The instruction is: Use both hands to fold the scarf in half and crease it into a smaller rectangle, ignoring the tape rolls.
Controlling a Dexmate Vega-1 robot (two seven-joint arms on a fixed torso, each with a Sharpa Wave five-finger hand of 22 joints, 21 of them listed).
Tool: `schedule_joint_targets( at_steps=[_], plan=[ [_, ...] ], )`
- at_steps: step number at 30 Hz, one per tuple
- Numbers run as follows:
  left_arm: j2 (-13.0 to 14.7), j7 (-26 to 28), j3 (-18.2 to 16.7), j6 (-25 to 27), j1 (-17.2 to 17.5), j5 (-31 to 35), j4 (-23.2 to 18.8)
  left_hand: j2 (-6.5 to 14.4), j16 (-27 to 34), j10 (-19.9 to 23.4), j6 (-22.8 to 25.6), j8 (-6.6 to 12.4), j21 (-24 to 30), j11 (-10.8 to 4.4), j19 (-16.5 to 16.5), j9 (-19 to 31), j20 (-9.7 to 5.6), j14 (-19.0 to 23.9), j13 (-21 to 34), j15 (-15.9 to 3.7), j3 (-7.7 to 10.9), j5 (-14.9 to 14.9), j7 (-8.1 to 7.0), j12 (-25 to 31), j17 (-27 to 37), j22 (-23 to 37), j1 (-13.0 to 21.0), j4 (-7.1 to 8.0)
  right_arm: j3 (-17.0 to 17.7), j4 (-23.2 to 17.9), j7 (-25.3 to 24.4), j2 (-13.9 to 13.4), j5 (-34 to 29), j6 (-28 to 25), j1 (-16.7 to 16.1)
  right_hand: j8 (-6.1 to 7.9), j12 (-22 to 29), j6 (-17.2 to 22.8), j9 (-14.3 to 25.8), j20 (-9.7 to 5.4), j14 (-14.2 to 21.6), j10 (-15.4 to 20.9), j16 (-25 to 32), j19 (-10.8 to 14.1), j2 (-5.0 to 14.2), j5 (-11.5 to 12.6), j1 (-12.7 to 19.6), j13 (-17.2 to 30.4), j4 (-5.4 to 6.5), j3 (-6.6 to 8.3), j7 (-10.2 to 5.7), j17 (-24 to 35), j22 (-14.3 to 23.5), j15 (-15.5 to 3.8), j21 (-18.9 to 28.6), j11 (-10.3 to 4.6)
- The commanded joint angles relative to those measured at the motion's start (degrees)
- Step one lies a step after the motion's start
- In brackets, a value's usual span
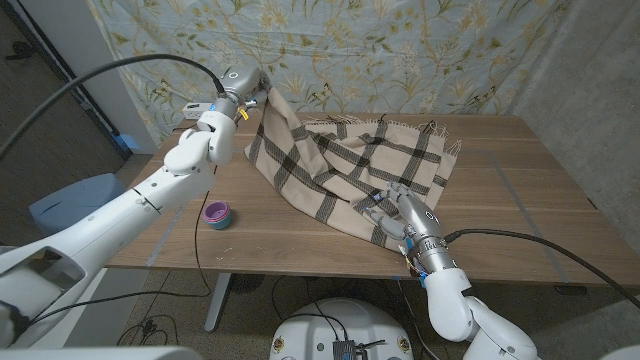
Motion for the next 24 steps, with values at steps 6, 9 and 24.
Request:
schedule_joint_targets(
  at_steps=[6, 9, 24],
  plan=[
    [2.64, -7.26, -0.14, -0.57, -0.04, 4.28, -6.1, 0.78, -0.2, 1.76, 5.04, 2.97, 0.69, -1.11, -0.06, 8.05, 0.19, 0.89, 0.23, -0.84, 1.21, -0.41, 3.86, -0.3, 0.53, -0.09, 1.12, -1.55, -9.51, -0.76, 8.06, -1.29, -7.99, -13.24, 6.27, -2.51, -0.63, -3.03, -1.4, 0.35, -1.03, -1.84, -0.67, -0.97, -0.82, 0.62, -1.71, -0.09, 0.26, -1.52, -0.17, -0.24, -0.02, 0.04, -0.37, 0.06],
    [3.19, -8.04, -0.66, -1.13, 0.63, 4.58, -7.19, 0.74, -0.24, 1.74, 5.14, 2.85, 0.83, -1.2, -0.07, 7.92, 0.15, 0.94, 0.24, -0.83, 1.25, -0.48, 3.72, -0.35, 0.6, -0.13, 1.12, -1.67, -10.09, -0.36, 7.63, -1.2, -8.06, -13.69, 6.57, -3.47, -0.57, -4.36, -1.85, 0.37, -1.08, -1.96, -0.71, -0.98, -0.79, 0.74, -2.24, -0.14, 0.43, -1.84, -0.43, -0.27, -0.04, 0.07, -0.41, 0.18],
    [4.04, -6.45, -4.79, -4.67, 4.21, 1.22, -7.71, 0.86, -0.55, 1.49, 5.18, 2.1, 1.44, -1.12, -0.51, 7.28, 0.15, 0.65, 0.53, -0.78, 1.22, -0.73, 3.64, -0.55, 1.01, -0.34, 0.82, -1.86, -13.92, 2.11, 5.58, 0.45, -13.61, -18.58, 9.66, -5.36, 0.83, -2.6, -4.4, -0.92, 2.3, 0.85, 0.27, 2.76, 2.86, 1.98, 2.23, -0.54, -2.5, 0.35, -0.68, -0.94, -0.18, -1.14, 0.84, -0.5]
  ],
)
